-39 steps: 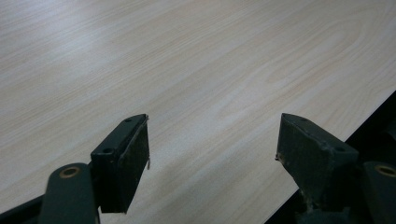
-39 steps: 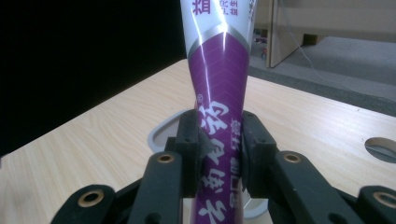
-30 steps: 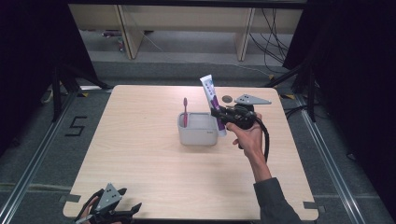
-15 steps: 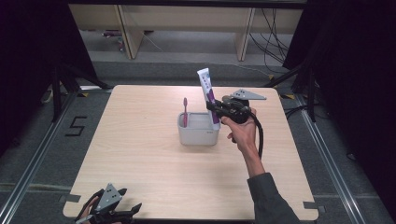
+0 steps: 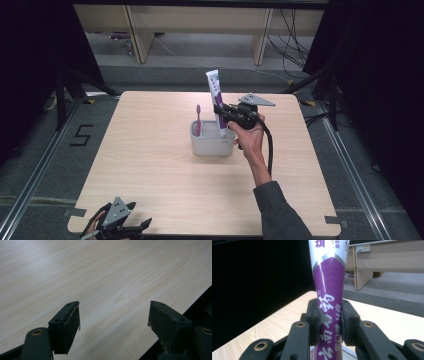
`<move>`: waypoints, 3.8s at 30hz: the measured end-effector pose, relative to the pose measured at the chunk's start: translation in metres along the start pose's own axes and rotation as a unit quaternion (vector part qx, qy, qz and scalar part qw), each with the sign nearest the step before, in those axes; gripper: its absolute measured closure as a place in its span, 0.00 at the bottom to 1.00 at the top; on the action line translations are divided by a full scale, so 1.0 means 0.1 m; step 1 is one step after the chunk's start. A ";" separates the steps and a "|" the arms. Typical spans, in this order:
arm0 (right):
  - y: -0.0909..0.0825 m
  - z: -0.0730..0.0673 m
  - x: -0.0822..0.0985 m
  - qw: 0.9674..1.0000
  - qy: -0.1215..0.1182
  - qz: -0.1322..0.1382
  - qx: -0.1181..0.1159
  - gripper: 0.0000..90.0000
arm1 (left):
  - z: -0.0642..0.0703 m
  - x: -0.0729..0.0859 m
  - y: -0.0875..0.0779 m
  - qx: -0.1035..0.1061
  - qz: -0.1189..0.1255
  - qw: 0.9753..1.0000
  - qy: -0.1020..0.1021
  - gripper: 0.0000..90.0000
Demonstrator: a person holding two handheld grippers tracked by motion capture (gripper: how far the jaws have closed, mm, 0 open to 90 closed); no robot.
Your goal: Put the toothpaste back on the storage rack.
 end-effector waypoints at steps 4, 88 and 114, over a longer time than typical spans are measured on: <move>0.07 -0.01 0.02 1.000 0.008 0.002 0.002 0.81 | -0.01 0.00 -0.01 0.002 0.001 1.000 0.003 0.28; -0.01 -0.01 0.42 0.996 -0.016 -0.077 0.038 0.79 | 0.02 0.02 0.01 0.005 -0.001 1.000 0.004 0.28; -0.30 -0.01 0.44 0.996 0.002 -0.078 0.033 0.63 | 0.01 0.02 0.00 0.002 -0.005 1.000 0.005 0.28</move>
Point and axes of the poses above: each handheld gripper's, and its own axes: y roughly forward along the jaws, x roughly out of its underside, z roughly to its right, the point moved 3 cm from there along y, roughly forward along the jaws, and after that the axes turned 5 degrees about -y, right-handed, at the moved point
